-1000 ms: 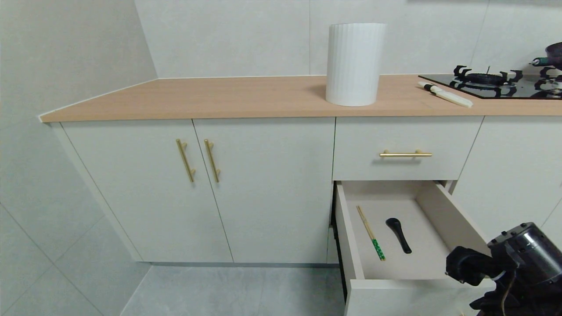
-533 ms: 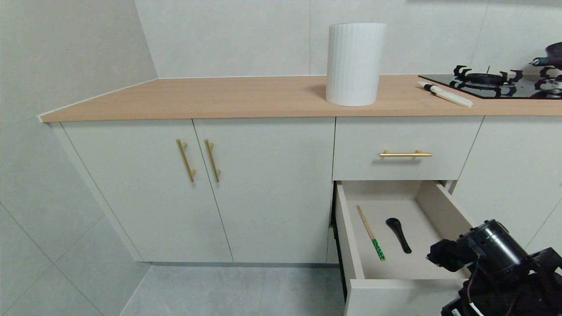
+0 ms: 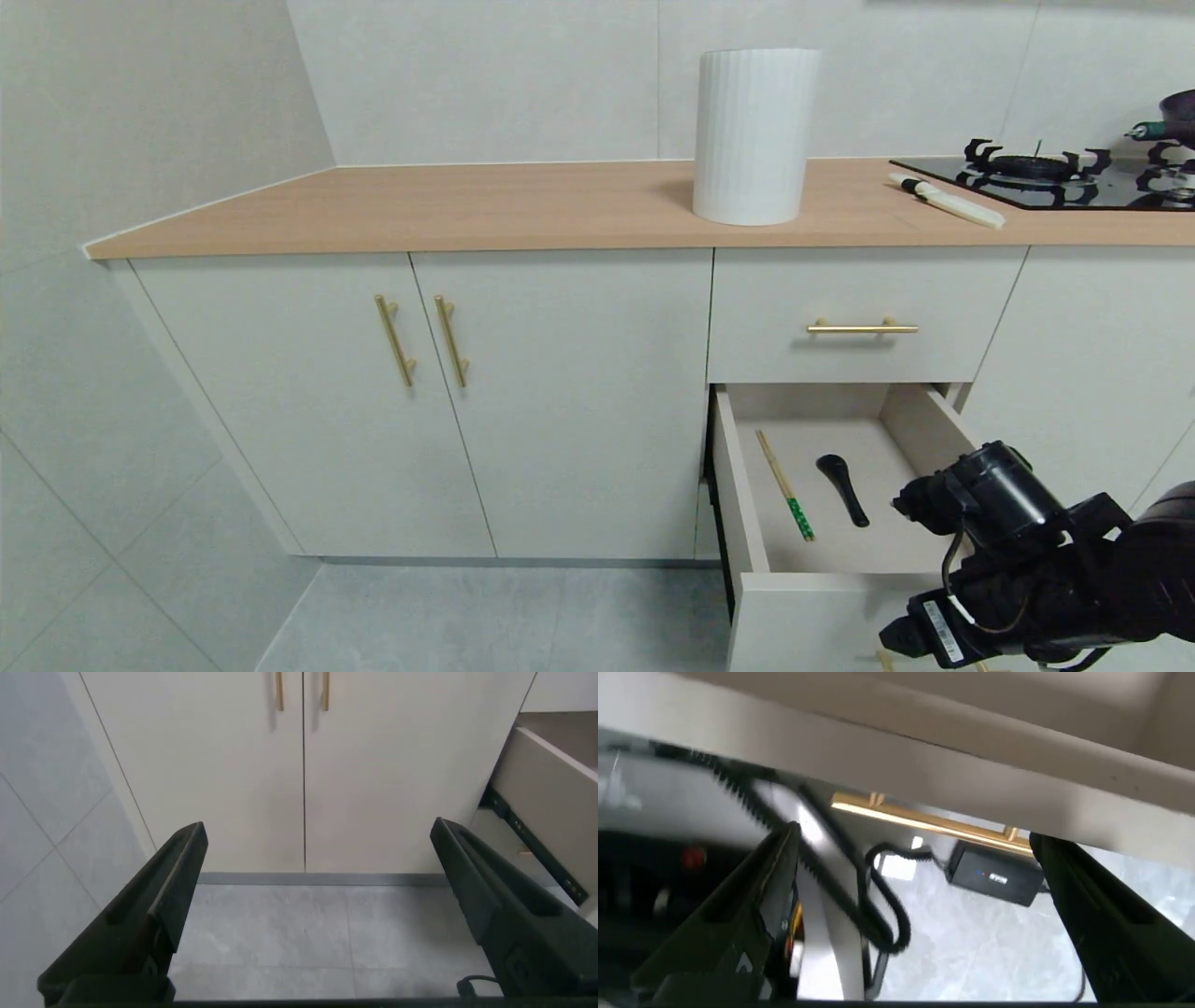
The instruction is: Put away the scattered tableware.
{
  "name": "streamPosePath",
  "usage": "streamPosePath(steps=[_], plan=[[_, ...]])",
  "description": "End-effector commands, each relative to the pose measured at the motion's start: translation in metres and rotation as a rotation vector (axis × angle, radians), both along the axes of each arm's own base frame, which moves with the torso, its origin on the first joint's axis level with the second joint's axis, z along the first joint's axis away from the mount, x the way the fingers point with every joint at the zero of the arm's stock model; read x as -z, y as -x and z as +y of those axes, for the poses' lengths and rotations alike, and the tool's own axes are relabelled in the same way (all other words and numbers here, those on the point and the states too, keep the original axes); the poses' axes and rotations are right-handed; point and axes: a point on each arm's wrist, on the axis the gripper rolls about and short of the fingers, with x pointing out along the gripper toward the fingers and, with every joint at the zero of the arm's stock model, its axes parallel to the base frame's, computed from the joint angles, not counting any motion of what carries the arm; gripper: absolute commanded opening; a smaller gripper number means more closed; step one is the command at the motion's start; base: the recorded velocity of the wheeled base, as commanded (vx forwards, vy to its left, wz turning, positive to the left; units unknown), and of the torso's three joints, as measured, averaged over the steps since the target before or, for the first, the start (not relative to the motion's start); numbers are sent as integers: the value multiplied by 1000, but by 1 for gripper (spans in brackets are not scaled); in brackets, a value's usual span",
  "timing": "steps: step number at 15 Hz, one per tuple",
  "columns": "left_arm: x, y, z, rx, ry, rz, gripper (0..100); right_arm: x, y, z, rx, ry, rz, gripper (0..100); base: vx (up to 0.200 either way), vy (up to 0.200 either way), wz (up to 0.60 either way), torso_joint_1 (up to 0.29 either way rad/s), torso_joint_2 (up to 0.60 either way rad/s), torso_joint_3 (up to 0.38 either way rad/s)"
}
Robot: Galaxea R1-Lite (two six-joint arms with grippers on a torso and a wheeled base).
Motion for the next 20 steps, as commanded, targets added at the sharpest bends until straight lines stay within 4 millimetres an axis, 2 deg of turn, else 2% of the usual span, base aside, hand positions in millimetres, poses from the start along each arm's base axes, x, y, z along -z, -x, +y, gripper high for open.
streamPosePath(steps=[1, 8, 11, 15, 20], plan=[[0, 0, 0, -3, 0, 2, 100, 5, -9, 1, 28, -10, -17, 100, 0, 0, 0, 0, 0, 0], [0, 0, 0, 0, 0, 2, 100, 5, -22, -2, 95, -61, -110, 100, 0, 0, 0, 0, 0, 0], [0, 0, 0, 0, 0, 2, 100, 4, -31, -11, 139, -54, -153, 100, 0, 0, 0, 0, 0, 0], [0, 0, 0, -1, 0, 2, 100, 8, -58, -13, 162, -61, -200, 100, 0, 0, 0, 0, 0, 0], [0, 0, 0, -1, 0, 2, 100, 12, -103, -7, 164, -59, -246, 100, 0, 0, 0, 0, 0, 0]])
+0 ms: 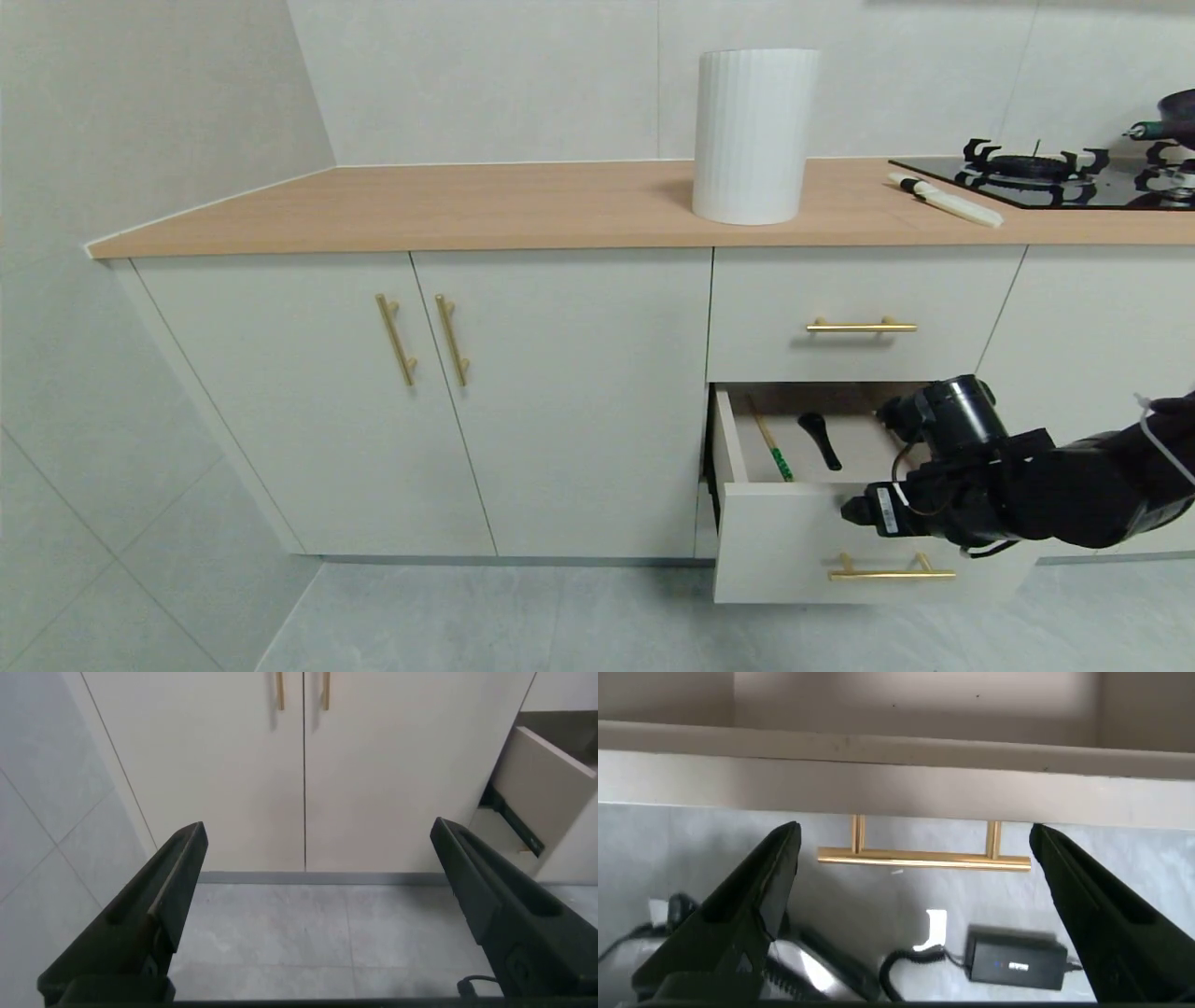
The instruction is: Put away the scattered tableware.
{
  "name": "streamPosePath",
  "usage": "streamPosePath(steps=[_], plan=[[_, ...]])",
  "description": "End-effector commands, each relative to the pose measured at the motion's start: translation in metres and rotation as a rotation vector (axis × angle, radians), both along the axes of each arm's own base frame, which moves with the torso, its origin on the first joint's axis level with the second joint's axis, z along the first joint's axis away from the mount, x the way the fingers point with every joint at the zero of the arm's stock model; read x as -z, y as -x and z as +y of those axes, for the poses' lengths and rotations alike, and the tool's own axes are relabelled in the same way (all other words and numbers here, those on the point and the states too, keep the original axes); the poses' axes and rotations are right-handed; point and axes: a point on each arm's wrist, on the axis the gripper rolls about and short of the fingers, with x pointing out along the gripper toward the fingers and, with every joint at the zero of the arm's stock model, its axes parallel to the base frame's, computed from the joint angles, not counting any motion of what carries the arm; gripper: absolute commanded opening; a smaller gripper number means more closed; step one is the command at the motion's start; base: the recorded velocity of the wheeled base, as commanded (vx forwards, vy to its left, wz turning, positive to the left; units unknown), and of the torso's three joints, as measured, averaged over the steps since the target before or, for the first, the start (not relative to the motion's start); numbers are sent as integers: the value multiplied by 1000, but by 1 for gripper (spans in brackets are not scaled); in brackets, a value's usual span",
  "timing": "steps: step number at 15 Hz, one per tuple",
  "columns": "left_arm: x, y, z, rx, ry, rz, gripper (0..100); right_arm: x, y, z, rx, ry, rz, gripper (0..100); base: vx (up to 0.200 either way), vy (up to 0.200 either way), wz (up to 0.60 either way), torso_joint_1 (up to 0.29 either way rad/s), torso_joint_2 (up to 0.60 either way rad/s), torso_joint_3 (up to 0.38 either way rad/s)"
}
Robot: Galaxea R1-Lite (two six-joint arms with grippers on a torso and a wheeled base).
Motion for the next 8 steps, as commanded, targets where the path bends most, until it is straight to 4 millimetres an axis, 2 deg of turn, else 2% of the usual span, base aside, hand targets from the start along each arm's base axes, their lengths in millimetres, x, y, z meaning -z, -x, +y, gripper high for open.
streamPosePath(steps=[1, 5, 7, 8], plan=[[0, 0, 0, -2, 0, 2, 100, 11, -19, 0, 14, 4, 7, 100, 0, 0, 0, 0, 0, 0], [0, 0, 0, -2, 0, 2, 100, 24, -43, -15, 73, -8, -33, 100, 0, 0, 0, 0, 0, 0], [0, 0, 0, 0, 0, 2, 100, 27, -46, -16, 78, -15, -55, 100, 0, 0, 0, 0, 0, 0], [0, 0, 0, 0, 0, 2, 100, 38, -57, -20, 100, -34, -116, 100, 0, 0, 0, 0, 0, 0]])
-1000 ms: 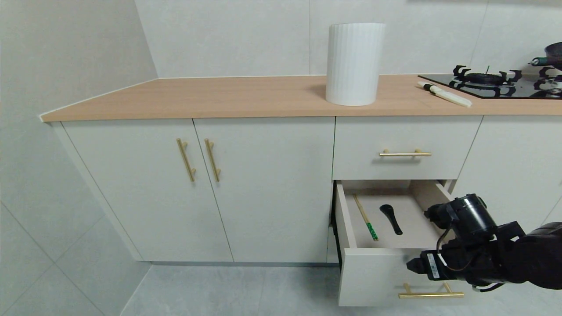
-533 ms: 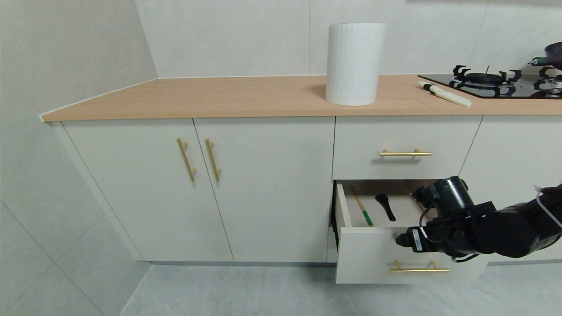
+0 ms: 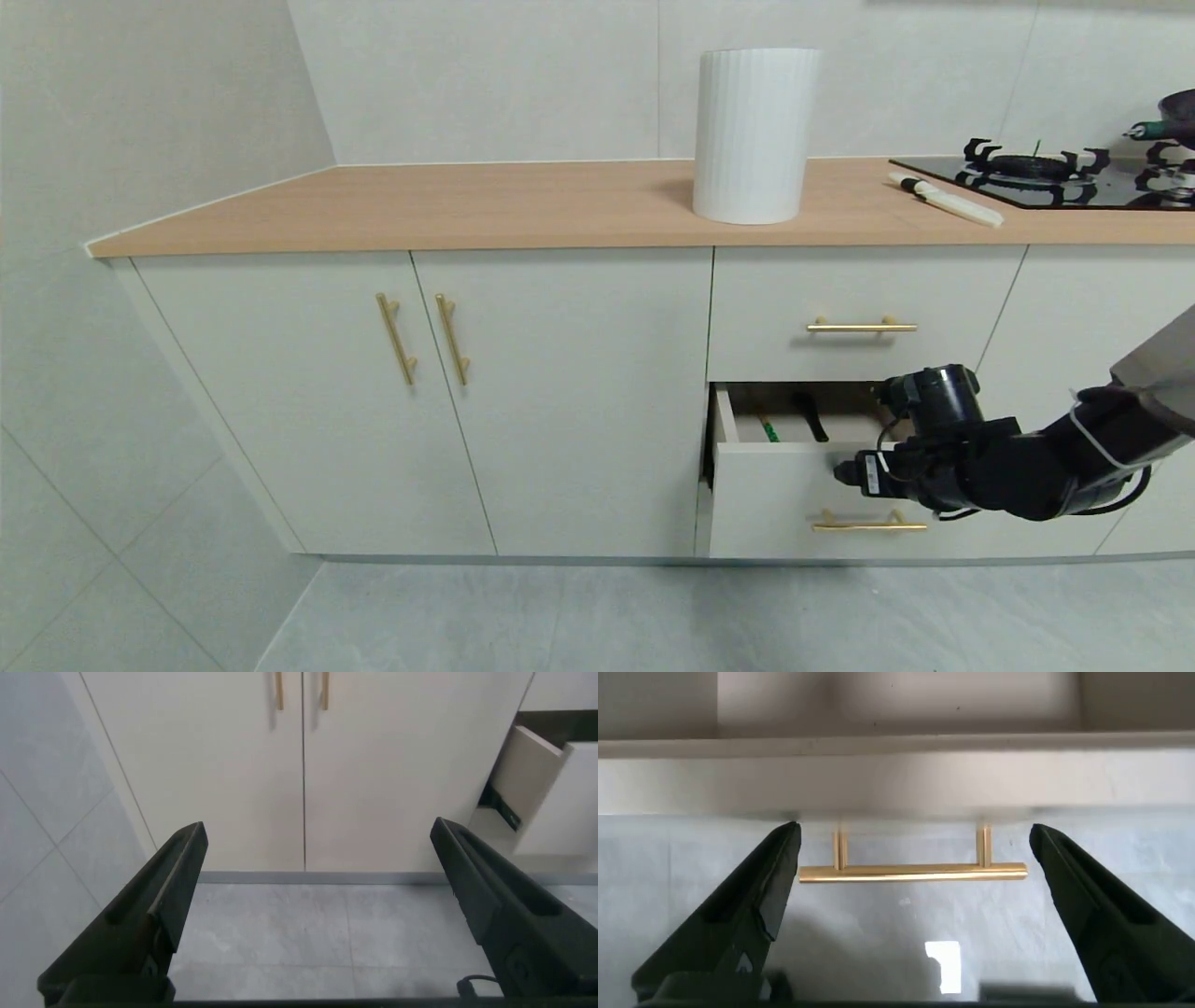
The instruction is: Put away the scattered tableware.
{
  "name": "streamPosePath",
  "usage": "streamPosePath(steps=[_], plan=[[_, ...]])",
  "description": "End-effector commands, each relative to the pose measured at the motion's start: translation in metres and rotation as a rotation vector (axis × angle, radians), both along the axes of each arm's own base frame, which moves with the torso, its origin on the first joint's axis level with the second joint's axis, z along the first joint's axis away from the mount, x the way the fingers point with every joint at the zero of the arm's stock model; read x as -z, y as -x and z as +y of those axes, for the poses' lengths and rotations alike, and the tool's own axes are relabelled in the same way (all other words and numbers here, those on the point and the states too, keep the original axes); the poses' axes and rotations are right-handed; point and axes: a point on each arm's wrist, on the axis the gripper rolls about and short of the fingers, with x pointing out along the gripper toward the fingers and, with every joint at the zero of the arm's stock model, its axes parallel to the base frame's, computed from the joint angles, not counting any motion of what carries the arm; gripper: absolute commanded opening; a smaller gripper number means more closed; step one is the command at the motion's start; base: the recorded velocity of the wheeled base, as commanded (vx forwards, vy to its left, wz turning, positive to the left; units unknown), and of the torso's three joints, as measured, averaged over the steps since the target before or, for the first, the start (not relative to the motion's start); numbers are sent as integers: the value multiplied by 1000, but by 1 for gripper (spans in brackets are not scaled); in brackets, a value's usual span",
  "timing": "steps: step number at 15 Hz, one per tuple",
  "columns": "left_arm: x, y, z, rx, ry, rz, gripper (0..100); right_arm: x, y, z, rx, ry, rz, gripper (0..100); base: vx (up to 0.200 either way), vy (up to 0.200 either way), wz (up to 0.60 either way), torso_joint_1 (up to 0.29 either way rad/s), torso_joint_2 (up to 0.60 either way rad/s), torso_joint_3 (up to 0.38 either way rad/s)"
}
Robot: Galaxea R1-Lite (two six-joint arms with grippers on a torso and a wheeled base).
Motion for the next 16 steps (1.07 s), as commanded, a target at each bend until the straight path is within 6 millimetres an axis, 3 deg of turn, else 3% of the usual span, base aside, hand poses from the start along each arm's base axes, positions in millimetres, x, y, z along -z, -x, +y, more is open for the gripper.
streamPosePath(steps=[1, 9, 16], plan=[[0, 0, 0, 0, 0, 2, 100, 18, -6, -4, 18, -1, 10, 100, 0, 0, 0, 0, 0, 0], [0, 0, 0, -3, 0, 2, 100, 80, -32, -2, 52, -31, -209, 100, 0, 0, 0, 0, 0, 0], [0, 0, 0, -2, 0, 2, 100, 80, -52, 2, 107, -81, -286, 100, 0, 0, 0, 0, 0, 0]])
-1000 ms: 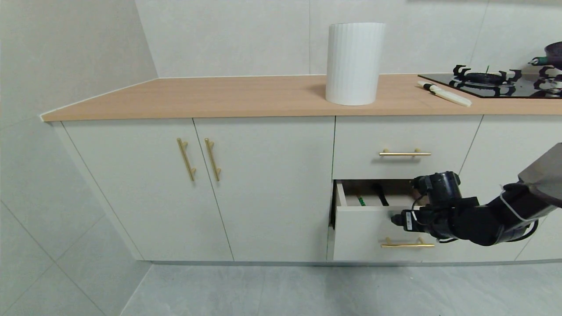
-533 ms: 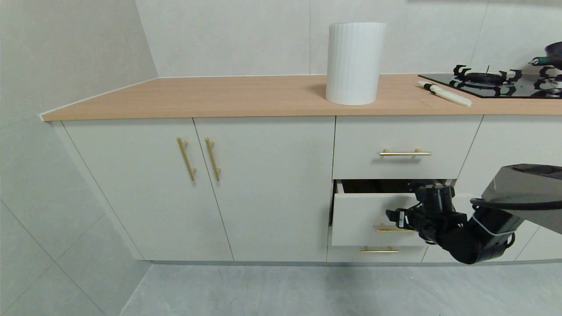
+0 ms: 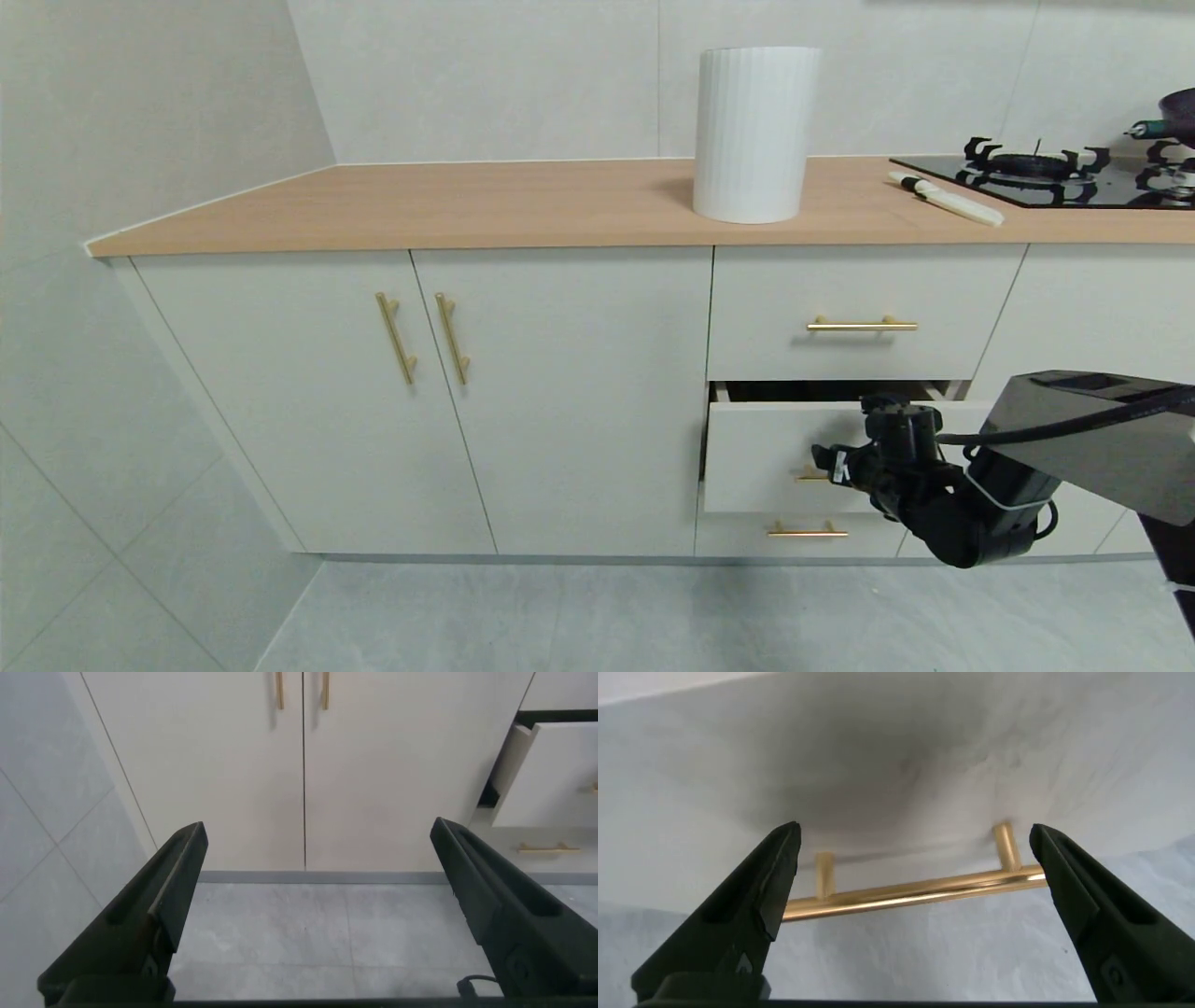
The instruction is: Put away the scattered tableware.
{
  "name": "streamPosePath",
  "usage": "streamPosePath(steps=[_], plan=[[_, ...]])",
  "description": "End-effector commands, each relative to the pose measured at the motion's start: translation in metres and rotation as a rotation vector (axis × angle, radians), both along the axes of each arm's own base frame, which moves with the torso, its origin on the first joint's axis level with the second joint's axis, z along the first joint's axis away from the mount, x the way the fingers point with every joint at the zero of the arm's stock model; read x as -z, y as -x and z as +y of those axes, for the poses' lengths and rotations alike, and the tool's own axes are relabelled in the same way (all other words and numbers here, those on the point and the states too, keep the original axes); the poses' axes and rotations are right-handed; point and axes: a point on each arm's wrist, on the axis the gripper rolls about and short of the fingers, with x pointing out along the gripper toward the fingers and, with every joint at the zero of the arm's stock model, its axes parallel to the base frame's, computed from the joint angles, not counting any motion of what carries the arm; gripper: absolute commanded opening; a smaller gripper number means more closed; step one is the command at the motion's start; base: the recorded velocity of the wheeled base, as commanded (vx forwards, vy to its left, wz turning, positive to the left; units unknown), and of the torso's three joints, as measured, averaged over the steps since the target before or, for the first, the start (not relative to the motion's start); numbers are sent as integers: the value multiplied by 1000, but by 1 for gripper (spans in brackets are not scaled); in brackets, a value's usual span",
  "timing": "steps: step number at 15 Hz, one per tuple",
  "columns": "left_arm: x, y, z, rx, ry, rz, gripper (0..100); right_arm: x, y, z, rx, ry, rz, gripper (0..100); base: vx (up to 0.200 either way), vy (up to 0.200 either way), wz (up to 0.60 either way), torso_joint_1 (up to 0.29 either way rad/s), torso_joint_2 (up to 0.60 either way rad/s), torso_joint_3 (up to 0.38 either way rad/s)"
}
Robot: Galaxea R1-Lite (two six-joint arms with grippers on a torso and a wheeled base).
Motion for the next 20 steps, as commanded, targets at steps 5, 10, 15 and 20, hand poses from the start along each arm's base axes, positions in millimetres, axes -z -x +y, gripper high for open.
streamPosePath(steps=[5, 10, 15, 20], plan=[[0, 0, 0, -2, 0, 2, 100, -4, -19, -1, 51, -96, -70, 100, 0, 0, 0, 0, 0, 0], [0, 0, 0, 1, 0, 2, 100, -7, -29, -2, 88, -120, -108, 100, 0, 0, 0, 0, 0, 0], [0, 0, 0, 0, 0, 0, 100, -6, -48, -9, 161, -121, -166, 100, 0, 0, 0, 0, 0, 0], [0, 0, 0, 0, 0, 2, 100, -8, -52, -9, 165, -128, -182, 100, 0, 0, 0, 0, 0, 0]])
